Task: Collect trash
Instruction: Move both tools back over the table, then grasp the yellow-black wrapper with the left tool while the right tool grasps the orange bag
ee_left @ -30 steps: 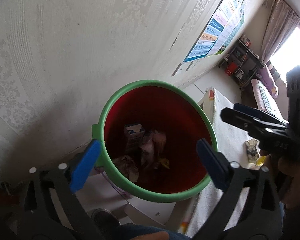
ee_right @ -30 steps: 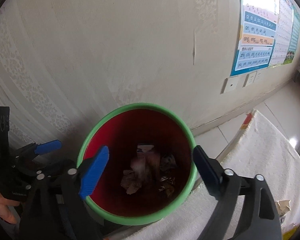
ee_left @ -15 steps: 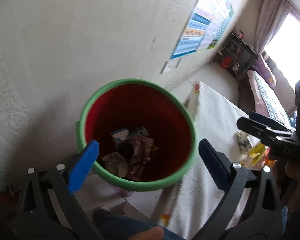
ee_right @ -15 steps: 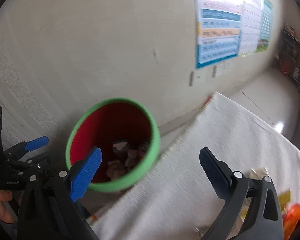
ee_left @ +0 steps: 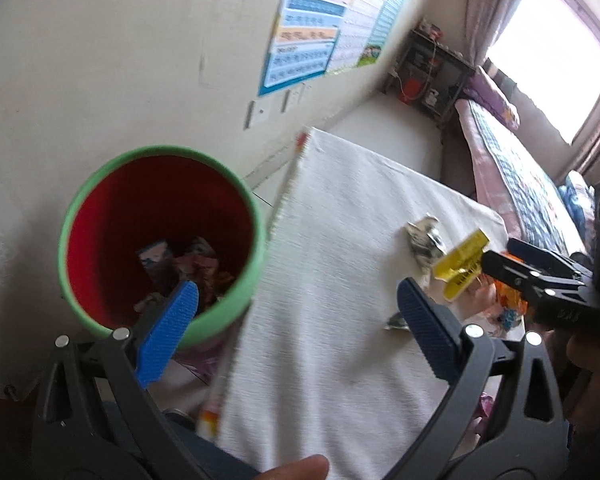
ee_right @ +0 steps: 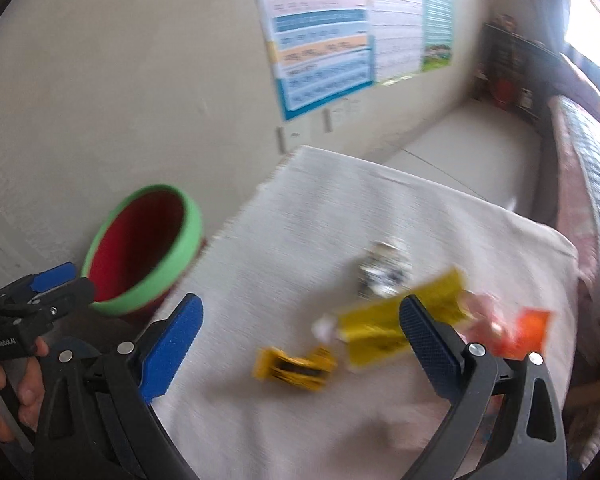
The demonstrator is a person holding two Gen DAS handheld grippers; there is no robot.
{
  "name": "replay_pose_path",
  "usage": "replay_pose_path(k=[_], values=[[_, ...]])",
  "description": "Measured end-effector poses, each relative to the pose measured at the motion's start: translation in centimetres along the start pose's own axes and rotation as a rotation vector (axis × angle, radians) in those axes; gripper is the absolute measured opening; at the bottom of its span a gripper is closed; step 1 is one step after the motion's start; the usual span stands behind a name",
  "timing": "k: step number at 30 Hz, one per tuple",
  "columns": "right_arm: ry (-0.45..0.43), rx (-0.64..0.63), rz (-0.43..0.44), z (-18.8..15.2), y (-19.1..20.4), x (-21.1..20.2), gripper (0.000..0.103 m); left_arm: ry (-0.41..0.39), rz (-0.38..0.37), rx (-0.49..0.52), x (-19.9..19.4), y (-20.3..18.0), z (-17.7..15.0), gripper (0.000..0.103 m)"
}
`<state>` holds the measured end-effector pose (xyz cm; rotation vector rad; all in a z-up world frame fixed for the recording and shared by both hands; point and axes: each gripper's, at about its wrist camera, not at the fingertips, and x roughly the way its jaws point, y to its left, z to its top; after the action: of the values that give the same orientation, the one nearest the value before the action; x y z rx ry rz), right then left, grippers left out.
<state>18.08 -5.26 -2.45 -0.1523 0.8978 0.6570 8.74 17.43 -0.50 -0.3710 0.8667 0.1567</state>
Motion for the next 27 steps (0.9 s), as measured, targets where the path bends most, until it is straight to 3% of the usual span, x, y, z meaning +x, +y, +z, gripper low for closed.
replay_pose_path(k=[12,19,27], values=[[-0.002,0.179,-0.139,-5.6,-12.0,-5.1,0.095,0.094,-0.108,0.094,3.3,-8.2,-1.5,0.098],[0.011,0.241,-0.162,-7.8,-15.2,-5.8,0.095,0.151,-0.104,0.165,4.8,-11.4,-3.4,0.098],[0.04,0.249,-0.153,-9.0,-16.6,-5.1,0.095,0.197,-0.084,0.196,6.6,-12.6,-4.4,0.098]])
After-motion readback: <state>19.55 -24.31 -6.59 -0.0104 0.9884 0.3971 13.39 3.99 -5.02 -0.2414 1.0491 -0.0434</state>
